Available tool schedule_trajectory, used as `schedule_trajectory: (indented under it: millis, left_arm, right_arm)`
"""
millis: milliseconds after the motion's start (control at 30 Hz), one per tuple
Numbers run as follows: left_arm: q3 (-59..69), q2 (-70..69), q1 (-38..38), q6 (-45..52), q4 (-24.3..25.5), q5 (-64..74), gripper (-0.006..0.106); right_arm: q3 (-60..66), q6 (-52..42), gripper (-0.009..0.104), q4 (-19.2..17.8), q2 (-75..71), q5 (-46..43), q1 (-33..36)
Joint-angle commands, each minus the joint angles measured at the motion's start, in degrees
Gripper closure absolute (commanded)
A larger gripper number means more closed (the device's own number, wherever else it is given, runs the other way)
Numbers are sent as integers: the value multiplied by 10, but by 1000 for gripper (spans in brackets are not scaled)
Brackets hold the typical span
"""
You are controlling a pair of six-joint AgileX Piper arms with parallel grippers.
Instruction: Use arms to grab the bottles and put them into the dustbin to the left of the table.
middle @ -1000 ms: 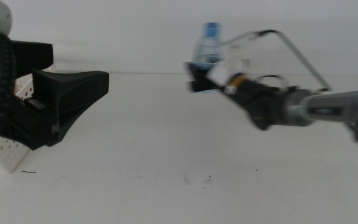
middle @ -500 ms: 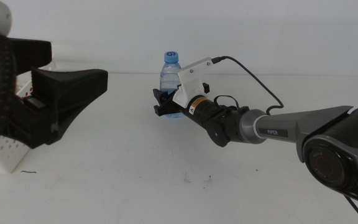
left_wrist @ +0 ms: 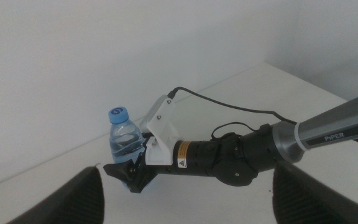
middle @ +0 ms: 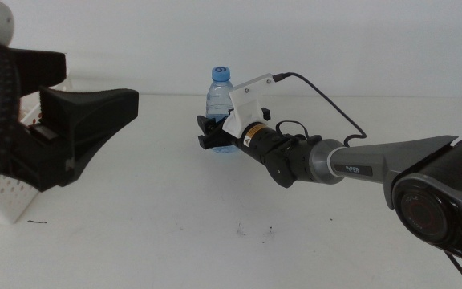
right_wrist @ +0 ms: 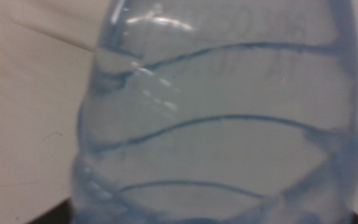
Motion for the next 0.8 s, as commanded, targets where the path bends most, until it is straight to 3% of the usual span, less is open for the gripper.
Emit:
schedule_trajectory:
  millis: [0,67,133,633,700,767]
  left_arm:
    - [2,-2,-4,-5,1,-9,7]
    - [2,-2,-4,-5,1,-9,7]
    - [2,-2,-4,-5,1,-9,7]
    - [2,-2,-4,-5,1,-11,7]
    - [2,-2,-4,-5,1,-11,7]
    - [2,-2,-4,-5,1,-11,7]
  right_arm:
    - [-7,20,31,-4,-12,-11,3]
    - [-7,30,21,-18,-13,-11,6]
    - [3,30,18,-19,-18,-14,8]
    - [292,49,18,-49,-235,-40,8]
    - [343,88,18,-62,-297,-7,8]
    - [369,148,18,-105,-367,77,8]
